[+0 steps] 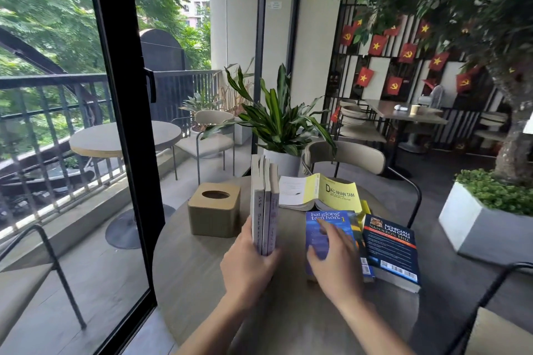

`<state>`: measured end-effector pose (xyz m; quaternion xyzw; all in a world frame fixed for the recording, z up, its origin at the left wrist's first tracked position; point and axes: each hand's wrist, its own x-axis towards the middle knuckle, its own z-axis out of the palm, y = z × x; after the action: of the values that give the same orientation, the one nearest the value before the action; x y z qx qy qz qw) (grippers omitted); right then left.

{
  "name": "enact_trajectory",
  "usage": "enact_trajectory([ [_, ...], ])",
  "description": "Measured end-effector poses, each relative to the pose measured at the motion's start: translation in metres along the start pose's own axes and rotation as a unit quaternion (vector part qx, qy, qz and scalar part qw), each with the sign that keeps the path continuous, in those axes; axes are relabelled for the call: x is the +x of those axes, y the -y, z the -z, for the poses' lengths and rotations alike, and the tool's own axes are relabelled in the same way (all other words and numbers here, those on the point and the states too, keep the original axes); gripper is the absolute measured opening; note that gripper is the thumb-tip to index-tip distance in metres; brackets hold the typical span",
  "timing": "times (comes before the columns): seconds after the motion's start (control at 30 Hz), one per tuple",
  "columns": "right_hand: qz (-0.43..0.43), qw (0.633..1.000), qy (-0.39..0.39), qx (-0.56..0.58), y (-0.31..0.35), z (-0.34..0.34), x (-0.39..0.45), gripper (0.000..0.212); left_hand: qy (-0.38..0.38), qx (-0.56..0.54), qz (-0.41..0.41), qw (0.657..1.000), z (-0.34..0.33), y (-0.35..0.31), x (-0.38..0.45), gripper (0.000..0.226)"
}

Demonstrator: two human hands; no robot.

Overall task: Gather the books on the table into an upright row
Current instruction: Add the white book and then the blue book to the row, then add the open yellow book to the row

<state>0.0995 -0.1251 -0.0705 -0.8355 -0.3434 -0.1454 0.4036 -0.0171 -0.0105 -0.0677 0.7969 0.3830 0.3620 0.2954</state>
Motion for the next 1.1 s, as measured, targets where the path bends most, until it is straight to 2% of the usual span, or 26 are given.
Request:
enact_trajectory([
  [0.07, -0.047, 0.993, -0.007, -0.109, -0.010, 0.020, 0.014, 0.057, -0.015, 0.019, -0.013, 1.000, -0.006, 0.007, -0.004, 0.074],
  [0.17, -0.157, 0.962, 0.081, -0.208, -0.023, 0.039, 0.027, 0.078, -0.034, 0.029, -0.027, 0.999, -0.013, 0.013, -0.007, 0.074],
  [0.3, -0.243, 0.935, 0.166, -0.200, -0.034, 0.042, 0.038, 0.111, -0.045, 0.042, -0.027, 0.998, -0.018, 0.016, -0.006, 0.071],
  [0.4, -0.273, 0.928, 0.181, -0.179, -0.038, 0.041, 0.048, 0.119, -0.043, 0.044, -0.022, 0.998, -0.018, 0.017, -0.006, 0.069],
  [0.47, -0.277, 0.925, 0.202, -0.165, -0.034, 0.044, 0.054, 0.103, -0.039, 0.045, -0.017, 0.998, -0.018, 0.018, -0.006, 0.068],
  [0.57, -0.275, 0.934, 0.216, -0.068, -0.029, 0.048, 0.055, 0.059, -0.033, 0.049, -0.013, 0.998, -0.017, 0.018, -0.006, 0.068],
  [0.63, -0.265, 0.945, 0.191, -0.001, -0.027, 0.046, 0.052, 0.051, -0.031, 0.048, -0.015, 0.998, -0.017, 0.018, -0.006, 0.068],
  [0.7, -0.241, 0.958, 0.146, 0.046, -0.021, 0.041, 0.049, 0.047, -0.032, 0.045, -0.020, 0.998, -0.018, 0.019, -0.006, 0.069],
  [0.8, -0.133, 0.983, 0.020, 0.124, 0.000, 0.037, 0.041, 0.033, -0.036, 0.045, -0.028, 0.998, -0.017, 0.019, -0.006, 0.071],
  [0.87, -0.060, 0.981, -0.081, 0.168, 0.016, 0.036, 0.037, 0.030, -0.032, 0.046, -0.024, 0.998, -0.015, 0.017, -0.007, 0.071],
  [0.9, -0.039, 0.976, -0.108, 0.183, 0.021, 0.035, 0.036, 0.029, -0.027, 0.044, -0.021, 0.998, -0.014, 0.017, -0.008, 0.072],
  [0.97, -0.037, 0.974, -0.087, 0.206, 0.027, 0.024, 0.033, 0.021, -0.016, 0.036, -0.016, 0.999, -0.010, 0.015, -0.008, 0.073],
  [1.03, -0.053, 0.974, -0.002, 0.220, 0.027, 0.006, 0.028, 0.018, -0.012, 0.031, -0.020, 0.999, -0.008, 0.014, -0.008, 0.071],
  [1.1, -0.054, 0.970, 0.059, 0.232, 0.028, -0.010, 0.019, 0.024, -0.004, 0.016, -0.033, 0.999, -0.006, 0.016, -0.007, 0.070],
])
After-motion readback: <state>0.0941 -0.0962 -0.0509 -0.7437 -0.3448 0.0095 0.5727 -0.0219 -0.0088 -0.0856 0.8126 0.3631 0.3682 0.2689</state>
